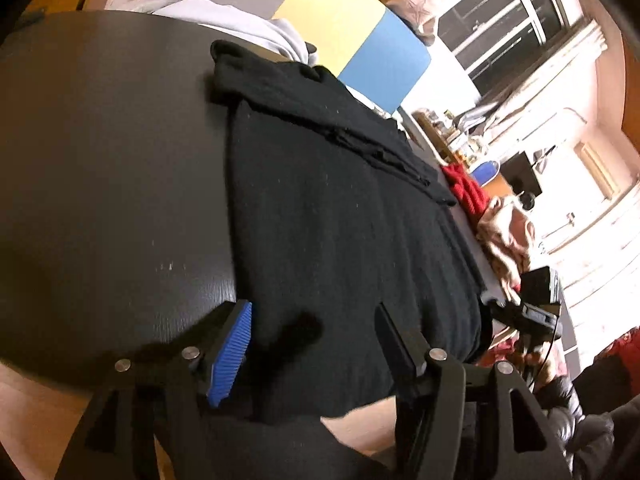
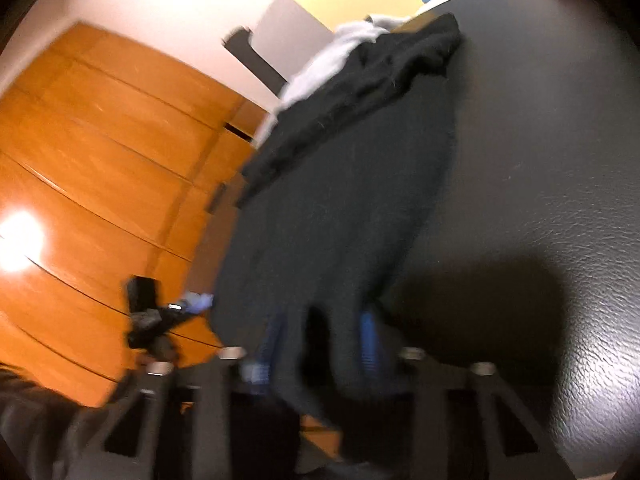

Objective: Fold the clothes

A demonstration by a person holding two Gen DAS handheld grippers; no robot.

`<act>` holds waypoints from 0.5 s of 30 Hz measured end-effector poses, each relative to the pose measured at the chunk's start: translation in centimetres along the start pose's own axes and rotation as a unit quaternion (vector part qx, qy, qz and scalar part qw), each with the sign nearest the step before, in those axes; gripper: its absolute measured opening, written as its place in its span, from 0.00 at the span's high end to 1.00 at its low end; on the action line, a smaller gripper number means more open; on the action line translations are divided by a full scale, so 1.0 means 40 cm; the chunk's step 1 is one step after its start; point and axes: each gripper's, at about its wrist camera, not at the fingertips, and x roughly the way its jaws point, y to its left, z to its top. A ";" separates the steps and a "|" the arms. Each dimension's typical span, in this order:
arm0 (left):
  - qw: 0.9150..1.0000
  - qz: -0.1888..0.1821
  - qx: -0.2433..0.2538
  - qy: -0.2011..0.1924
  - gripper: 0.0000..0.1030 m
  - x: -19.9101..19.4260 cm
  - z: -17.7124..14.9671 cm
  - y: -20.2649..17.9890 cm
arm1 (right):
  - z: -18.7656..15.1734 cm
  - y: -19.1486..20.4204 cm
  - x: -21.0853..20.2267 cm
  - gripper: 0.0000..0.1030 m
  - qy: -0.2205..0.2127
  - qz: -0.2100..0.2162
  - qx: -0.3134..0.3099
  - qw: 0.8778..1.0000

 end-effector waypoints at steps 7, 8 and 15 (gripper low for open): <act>0.998 0.038 0.041 0.015 0.40 0.016 -0.029 -0.048 | -0.003 0.020 0.004 0.81 0.032 -0.036 -0.042 0.998; 0.999 0.035 0.035 0.018 0.49 0.020 -0.027 -0.046 | -0.005 0.022 0.003 0.80 0.038 -0.033 -0.048 0.998; 0.999 -0.012 -0.004 0.040 0.96 0.037 -0.019 -0.028 | -0.018 0.011 0.005 0.92 0.029 -0.024 -0.010 0.999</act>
